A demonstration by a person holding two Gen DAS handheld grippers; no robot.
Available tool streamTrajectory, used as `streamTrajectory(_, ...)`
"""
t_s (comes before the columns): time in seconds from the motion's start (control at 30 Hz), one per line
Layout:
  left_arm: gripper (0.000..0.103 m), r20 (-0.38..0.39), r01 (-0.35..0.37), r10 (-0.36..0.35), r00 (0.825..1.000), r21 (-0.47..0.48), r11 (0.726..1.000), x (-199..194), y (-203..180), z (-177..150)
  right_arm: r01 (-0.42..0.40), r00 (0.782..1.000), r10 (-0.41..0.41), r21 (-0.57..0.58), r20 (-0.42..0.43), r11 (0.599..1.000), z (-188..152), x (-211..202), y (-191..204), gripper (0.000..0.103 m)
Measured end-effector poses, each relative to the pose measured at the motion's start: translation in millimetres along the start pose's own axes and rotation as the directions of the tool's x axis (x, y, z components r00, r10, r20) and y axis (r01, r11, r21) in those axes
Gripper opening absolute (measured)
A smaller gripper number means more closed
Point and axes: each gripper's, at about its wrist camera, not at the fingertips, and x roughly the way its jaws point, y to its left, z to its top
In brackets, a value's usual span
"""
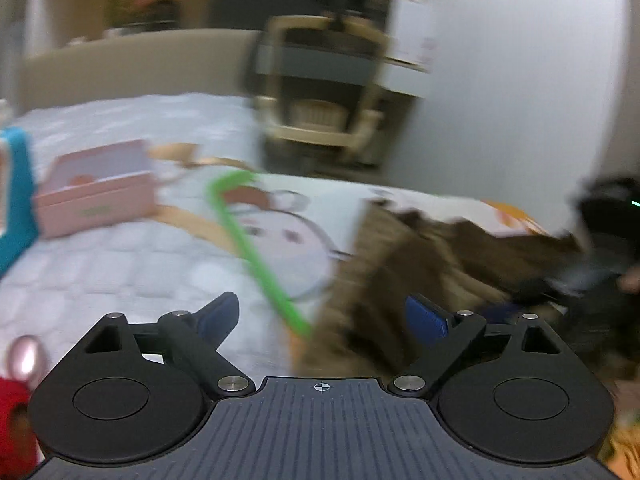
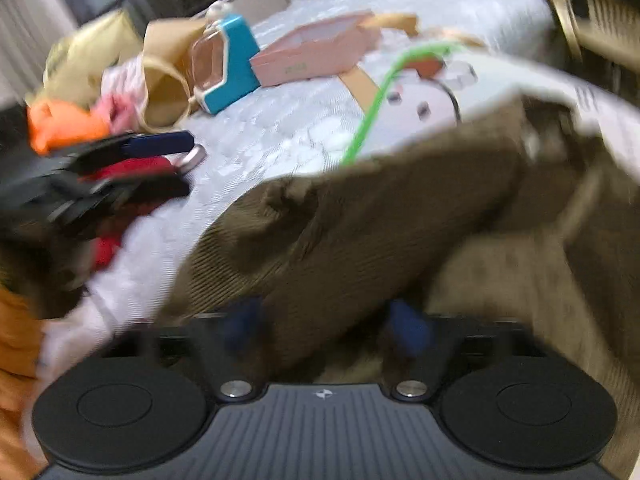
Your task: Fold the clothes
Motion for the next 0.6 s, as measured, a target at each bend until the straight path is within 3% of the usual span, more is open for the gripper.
streamTrajectory(0.03,0.096,-0.007,0.025,-0.025,1.000,0.012,1.000,-0.2,-7.6,-4.2,0.015,1.000,-0.014,-0.032,0.005,0.999,7.8,4.9,5.5,0.007)
streamTrajectory(0.17,0.098,-0.041,0.061,-0.059,0.997,0.068,0.996,6.0,-37.7,-20.0,-0.025,0.994,0.028,-0.032,0.110,0.999,43.8,-11.2,6.5,0.006)
streamTrajectory(0.3,0.098,-0.005,-0.053,0.056,0.998,0.236,0.970,38.5,-71.0,-22.8,-0.031,0.983,0.042,-0.062,0.180,0.998,64.6,-31.1,7.3,0.006)
streamTrajectory(0.4,0.094,0.024,-0.099,0.096,0.995,0.303,0.948,68.9,-80.9,-15.5,-0.027,0.980,0.039,-0.066,0.193,0.997,70.5,-36.8,5.0,0.006)
streamTrajectory(0.47,0.030,0.015,-0.095,0.096,0.995,0.332,0.939,88.0,-77.2,-5.6,-0.014,0.980,0.022,-0.041,0.198,0.999,70.4,-41.6,-4.5,0.013)
streamTrajectory(0.5,0.021,0.004,-0.091,0.095,0.995,0.320,0.943,94.7,-70.6,1.1,-0.003,0.976,0.005,-0.012,0.219,1.000,68.0,-47.5,-13.7,0.031)
streamTrajectory(0.53,0.018,-0.011,-0.085,0.093,0.996,0.293,0.952,99.8,-60.9,9.0,0.008,0.969,-0.014,0.024,0.245,1.000,64.6,-56.3,-25.0,0.057)
streamTrajectory(0.6,0.014,0.007,-0.153,0.157,0.988,0.266,0.952,103.3,-35.9,23.9,0.042,0.953,-0.071,0.103,0.294,0.994,56.1,-73.6,-52.9,0.067)
